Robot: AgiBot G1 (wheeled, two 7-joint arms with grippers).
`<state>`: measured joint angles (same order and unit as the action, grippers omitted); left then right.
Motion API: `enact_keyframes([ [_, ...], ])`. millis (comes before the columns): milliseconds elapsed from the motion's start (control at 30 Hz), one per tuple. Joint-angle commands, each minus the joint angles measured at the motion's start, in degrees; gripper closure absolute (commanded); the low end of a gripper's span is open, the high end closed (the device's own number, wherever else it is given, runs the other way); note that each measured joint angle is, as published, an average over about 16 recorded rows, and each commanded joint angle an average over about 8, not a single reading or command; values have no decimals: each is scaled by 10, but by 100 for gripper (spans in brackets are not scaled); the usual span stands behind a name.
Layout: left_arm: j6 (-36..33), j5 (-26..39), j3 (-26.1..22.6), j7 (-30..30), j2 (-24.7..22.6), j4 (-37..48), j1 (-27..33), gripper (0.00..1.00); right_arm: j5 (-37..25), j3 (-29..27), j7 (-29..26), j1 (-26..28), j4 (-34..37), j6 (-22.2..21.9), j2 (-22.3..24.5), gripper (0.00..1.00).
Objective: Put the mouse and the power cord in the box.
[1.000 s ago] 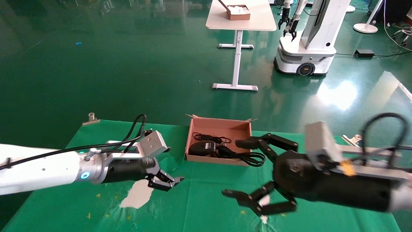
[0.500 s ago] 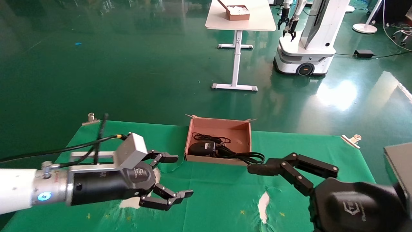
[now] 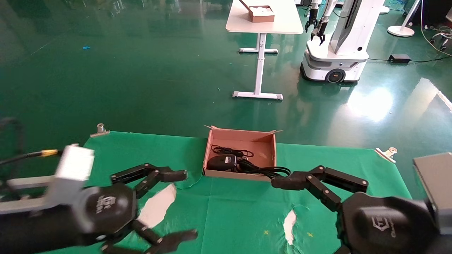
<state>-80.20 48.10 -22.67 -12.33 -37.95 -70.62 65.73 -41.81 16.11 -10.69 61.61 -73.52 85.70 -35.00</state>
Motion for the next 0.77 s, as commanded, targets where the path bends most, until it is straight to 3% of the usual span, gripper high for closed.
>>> enact_keyframes([
  [33, -20, -23, 25, 6, 11, -11, -15, 0, 0, 0, 0, 0, 0, 0, 0, 0],
  [367, -73, -83, 89, 20, 39, -39, -55, 0, 3, -1, 0, -1, -1, 1, 1, 0],
  [767, -63, -72, 77, 18, 34, -34, -48, 0, 1, 0, 0, -1, -1, 1, 1, 0],
])
